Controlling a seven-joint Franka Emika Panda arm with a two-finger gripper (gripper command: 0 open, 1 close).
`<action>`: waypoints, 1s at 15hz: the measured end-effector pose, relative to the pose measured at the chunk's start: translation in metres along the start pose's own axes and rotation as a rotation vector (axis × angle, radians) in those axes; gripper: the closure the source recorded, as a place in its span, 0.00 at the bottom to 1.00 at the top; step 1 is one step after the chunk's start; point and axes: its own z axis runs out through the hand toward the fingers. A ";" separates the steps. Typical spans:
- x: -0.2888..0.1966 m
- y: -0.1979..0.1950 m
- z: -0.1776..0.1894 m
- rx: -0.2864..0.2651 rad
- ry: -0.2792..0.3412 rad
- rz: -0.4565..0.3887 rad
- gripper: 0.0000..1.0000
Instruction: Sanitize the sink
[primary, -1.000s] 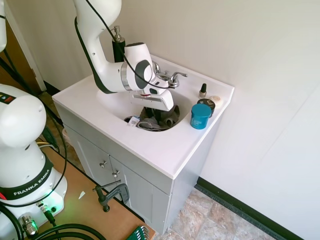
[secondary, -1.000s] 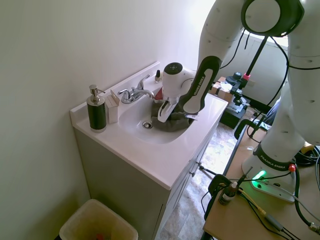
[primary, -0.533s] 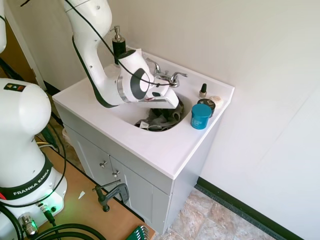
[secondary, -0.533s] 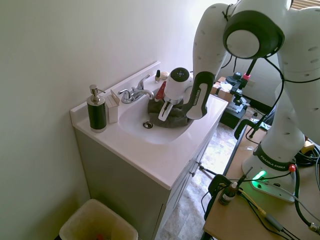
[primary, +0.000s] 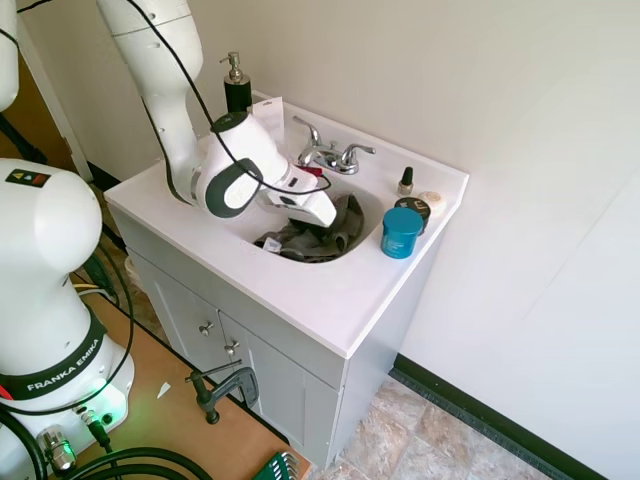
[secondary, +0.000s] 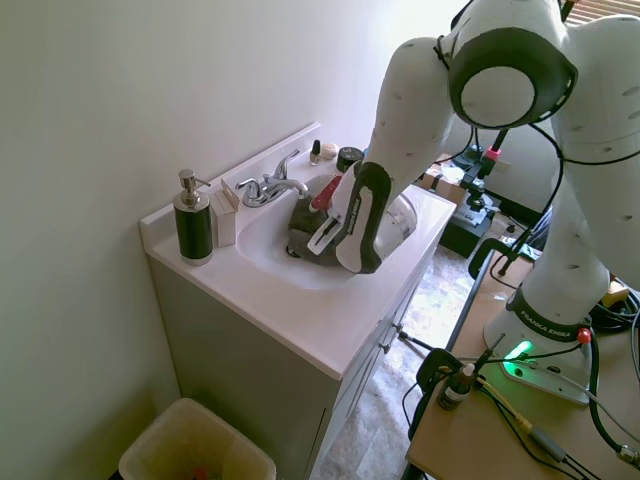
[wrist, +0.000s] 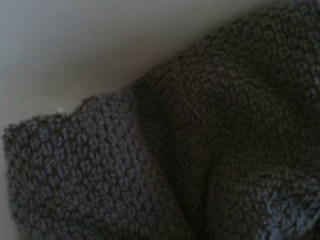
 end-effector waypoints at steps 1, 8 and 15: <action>-0.006 -0.003 -0.003 0.006 -0.010 0.021 1.00; -0.037 -0.030 -0.024 0.029 -0.107 0.106 1.00; -0.051 -0.066 -0.043 0.007 -0.287 0.270 1.00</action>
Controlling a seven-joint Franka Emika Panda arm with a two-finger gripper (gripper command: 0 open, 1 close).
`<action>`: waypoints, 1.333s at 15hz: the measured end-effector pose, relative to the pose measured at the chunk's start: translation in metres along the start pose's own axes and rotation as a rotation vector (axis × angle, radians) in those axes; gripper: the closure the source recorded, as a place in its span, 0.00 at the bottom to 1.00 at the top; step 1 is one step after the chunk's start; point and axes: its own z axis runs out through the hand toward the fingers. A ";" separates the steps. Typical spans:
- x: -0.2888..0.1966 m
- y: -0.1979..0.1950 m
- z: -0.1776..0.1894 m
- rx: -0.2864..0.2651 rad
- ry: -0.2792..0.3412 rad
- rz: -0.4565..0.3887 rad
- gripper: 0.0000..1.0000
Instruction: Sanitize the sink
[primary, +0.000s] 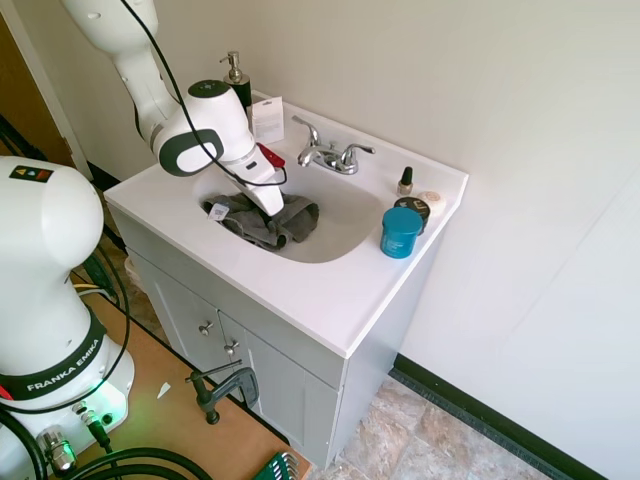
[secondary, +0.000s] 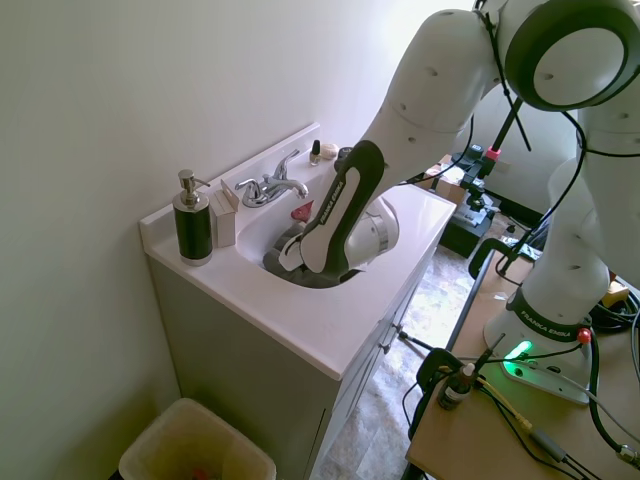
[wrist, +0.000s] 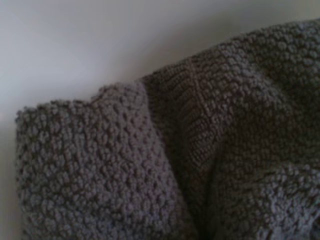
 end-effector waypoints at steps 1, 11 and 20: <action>0.002 -0.005 0.000 -0.009 -0.026 0.028 1.00; 0.003 -0.038 -0.014 0.005 -0.228 0.258 1.00; 0.004 -0.045 -0.066 0.086 -0.465 0.264 1.00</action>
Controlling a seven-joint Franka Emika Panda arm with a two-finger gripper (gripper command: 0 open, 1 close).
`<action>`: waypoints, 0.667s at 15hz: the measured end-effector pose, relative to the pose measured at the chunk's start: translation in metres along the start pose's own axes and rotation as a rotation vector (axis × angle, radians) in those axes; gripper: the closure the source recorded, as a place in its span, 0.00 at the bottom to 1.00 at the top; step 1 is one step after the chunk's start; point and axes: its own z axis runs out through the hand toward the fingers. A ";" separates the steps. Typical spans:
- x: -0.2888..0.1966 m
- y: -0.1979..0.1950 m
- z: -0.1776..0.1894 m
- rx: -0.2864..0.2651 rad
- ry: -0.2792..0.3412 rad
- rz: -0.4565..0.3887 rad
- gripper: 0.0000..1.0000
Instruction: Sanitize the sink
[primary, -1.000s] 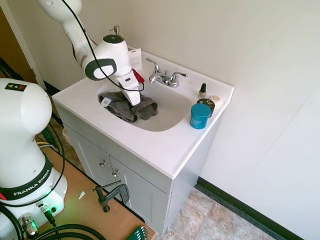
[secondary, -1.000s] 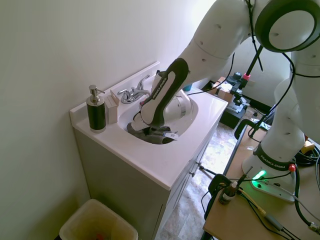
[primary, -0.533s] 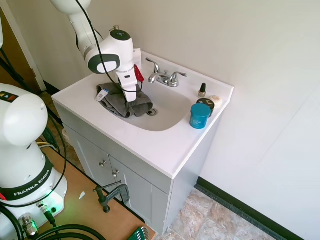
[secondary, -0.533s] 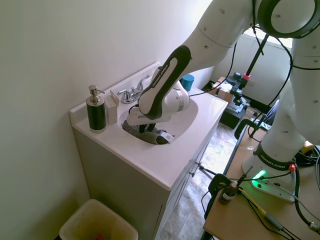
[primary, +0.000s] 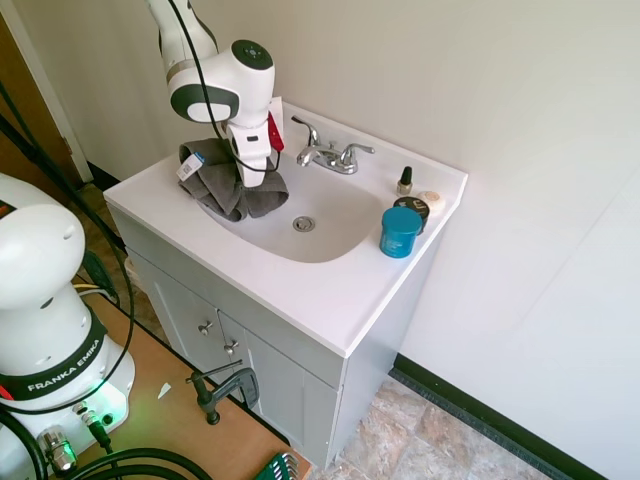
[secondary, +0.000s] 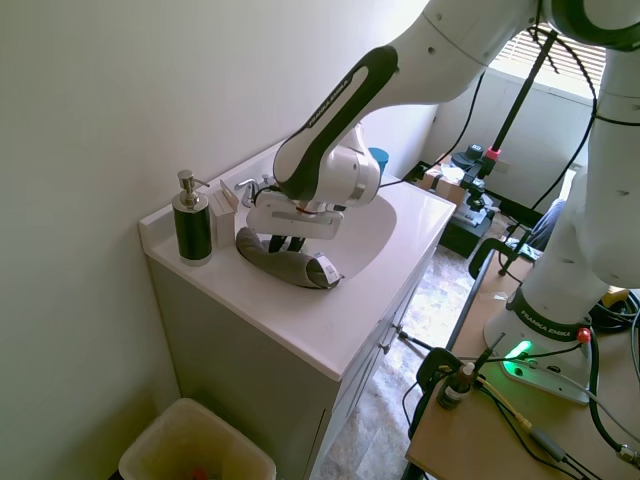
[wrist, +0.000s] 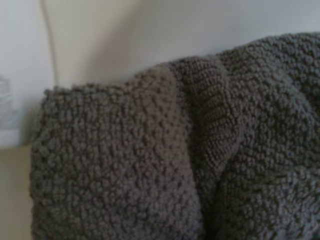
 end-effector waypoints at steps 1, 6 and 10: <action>-0.005 0.003 -0.007 -0.008 -0.028 -0.037 1.00; -0.038 0.046 -0.034 -0.061 -0.018 -0.302 1.00; -0.077 0.078 -0.056 -0.068 0.005 -0.454 0.00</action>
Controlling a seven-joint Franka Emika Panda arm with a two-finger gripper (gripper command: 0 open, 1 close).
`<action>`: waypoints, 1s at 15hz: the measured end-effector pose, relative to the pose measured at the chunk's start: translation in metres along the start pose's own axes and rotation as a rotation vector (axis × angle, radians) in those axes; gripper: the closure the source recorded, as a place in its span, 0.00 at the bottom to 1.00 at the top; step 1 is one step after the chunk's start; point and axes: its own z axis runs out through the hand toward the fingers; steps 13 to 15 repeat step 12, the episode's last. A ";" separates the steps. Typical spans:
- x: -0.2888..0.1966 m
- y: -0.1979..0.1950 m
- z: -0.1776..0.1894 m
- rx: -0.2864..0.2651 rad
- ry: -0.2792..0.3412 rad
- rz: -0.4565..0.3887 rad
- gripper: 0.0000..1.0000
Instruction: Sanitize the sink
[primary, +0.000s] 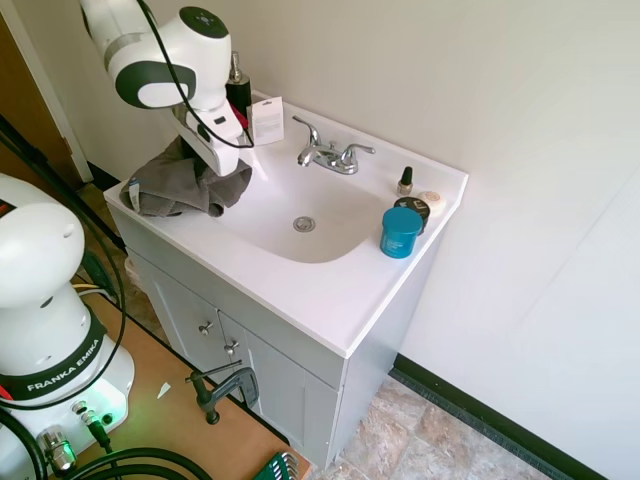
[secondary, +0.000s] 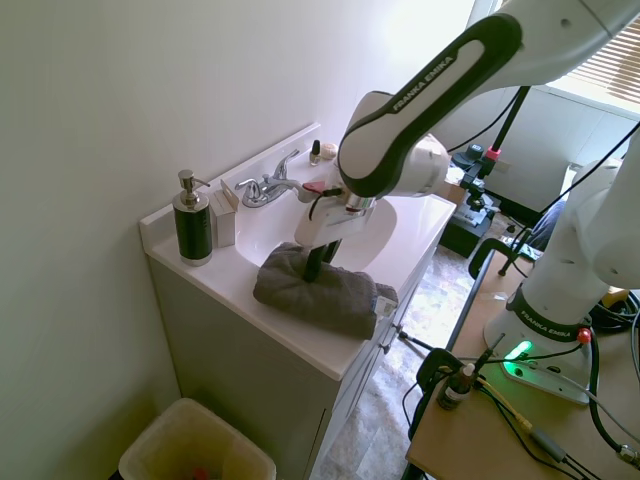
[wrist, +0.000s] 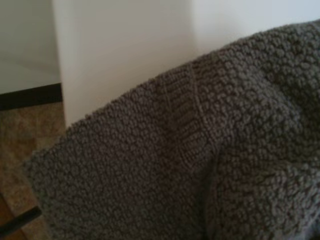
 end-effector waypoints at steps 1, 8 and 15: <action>-0.013 -0.003 -0.004 0.001 0.005 -0.040 0.00; -0.057 -0.032 -0.014 -0.001 0.071 -0.147 0.00; -0.039 -0.032 -0.022 0.006 0.121 -0.153 0.00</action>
